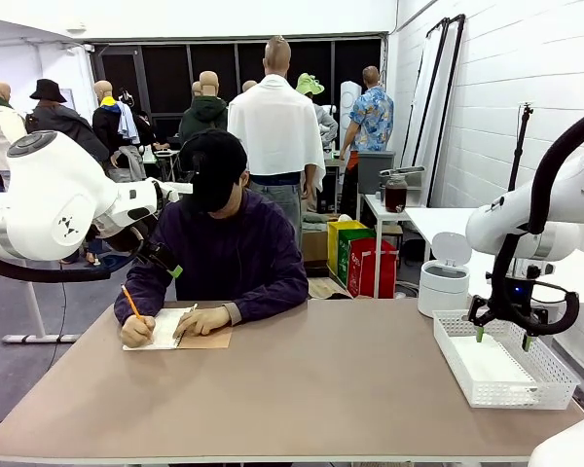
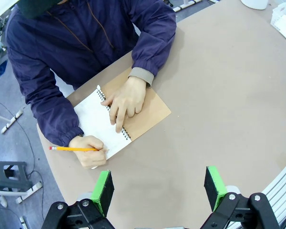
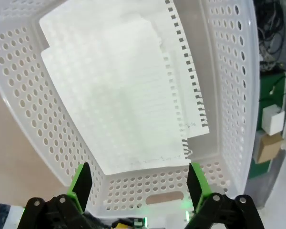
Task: Sort the paper based on its condition.
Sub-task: If a person hands you a paper, place it in the Organizing basket , and if it's crumpled, put it in the Trash can.
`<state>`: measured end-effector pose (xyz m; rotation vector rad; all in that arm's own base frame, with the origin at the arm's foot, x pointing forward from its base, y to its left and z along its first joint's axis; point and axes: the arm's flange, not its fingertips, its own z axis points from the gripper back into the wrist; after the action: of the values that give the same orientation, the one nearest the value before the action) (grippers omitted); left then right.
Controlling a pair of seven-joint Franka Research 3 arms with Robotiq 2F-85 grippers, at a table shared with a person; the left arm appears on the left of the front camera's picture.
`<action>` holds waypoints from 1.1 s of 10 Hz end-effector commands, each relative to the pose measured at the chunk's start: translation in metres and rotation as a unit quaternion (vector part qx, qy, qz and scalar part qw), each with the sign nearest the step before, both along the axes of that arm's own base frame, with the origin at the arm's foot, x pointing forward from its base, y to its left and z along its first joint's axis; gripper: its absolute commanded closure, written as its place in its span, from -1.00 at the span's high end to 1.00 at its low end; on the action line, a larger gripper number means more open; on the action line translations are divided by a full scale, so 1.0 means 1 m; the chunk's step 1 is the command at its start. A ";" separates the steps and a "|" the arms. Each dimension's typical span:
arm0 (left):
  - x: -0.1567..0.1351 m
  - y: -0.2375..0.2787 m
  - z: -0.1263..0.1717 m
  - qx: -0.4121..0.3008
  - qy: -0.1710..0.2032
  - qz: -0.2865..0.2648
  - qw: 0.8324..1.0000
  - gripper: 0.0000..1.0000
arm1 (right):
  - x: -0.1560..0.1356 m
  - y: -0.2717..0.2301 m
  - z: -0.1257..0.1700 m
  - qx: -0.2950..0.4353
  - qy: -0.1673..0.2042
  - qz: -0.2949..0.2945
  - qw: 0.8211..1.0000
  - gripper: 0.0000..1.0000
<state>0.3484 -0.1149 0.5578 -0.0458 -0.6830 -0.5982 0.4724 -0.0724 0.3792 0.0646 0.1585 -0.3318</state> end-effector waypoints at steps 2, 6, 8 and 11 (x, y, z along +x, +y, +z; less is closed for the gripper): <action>0.001 0.001 0.000 -0.002 -0.001 0.000 1.000 1.00 | 0.000 0.000 0.000 0.000 0.000 0.000 1.000 1.00; 0.001 0.001 0.000 -0.002 -0.001 0.000 1.000 1.00 | 0.000 0.000 0.000 0.000 0.000 0.000 1.000 1.00; 0.001 0.001 0.000 -0.002 -0.001 0.000 1.000 1.00 | 0.000 0.000 0.000 0.000 0.000 0.000 1.000 1.00; 0.001 0.001 0.000 -0.002 -0.001 0.000 1.000 1.00 | 0.000 0.000 0.000 0.000 0.000 0.000 1.000 1.00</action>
<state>0.3484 -0.1149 0.5578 -0.0458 -0.6831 -0.5981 0.4742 -0.0723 0.3816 0.0642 0.1547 -0.3327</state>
